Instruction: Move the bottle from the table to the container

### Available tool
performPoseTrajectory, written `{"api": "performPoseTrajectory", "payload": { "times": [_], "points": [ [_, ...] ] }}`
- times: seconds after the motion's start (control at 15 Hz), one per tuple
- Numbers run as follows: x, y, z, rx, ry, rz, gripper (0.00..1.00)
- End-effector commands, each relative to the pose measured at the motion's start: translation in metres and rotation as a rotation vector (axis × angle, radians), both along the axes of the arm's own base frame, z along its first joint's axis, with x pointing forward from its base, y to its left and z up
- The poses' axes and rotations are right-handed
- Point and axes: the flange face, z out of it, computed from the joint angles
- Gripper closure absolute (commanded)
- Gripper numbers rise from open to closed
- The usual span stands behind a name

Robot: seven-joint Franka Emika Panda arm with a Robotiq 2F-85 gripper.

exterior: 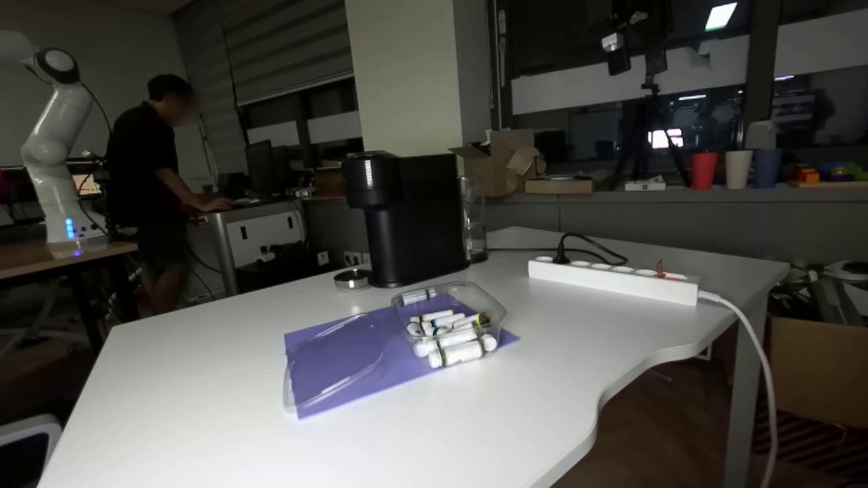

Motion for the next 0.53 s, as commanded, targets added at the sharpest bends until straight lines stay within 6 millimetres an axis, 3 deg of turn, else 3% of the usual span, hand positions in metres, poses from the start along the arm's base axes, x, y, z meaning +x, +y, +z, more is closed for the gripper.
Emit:
{"api": "performPoseTrajectory", "payload": {
  "times": [0.0, 0.13, 0.27, 0.47],
  "points": [
    [0.0, 0.0, 0.0, 0.0, 0.001, 0.0, 0.0],
    [0.009, -0.003, 0.0, -0.008, -0.029, 0.024, 0.0],
    [0.037, -0.007, -0.005, -0.035, -0.094, 0.096, 0.0],
    [0.093, -0.012, -0.03, -0.059, -0.147, 0.199, 0.0]
  ]
}}
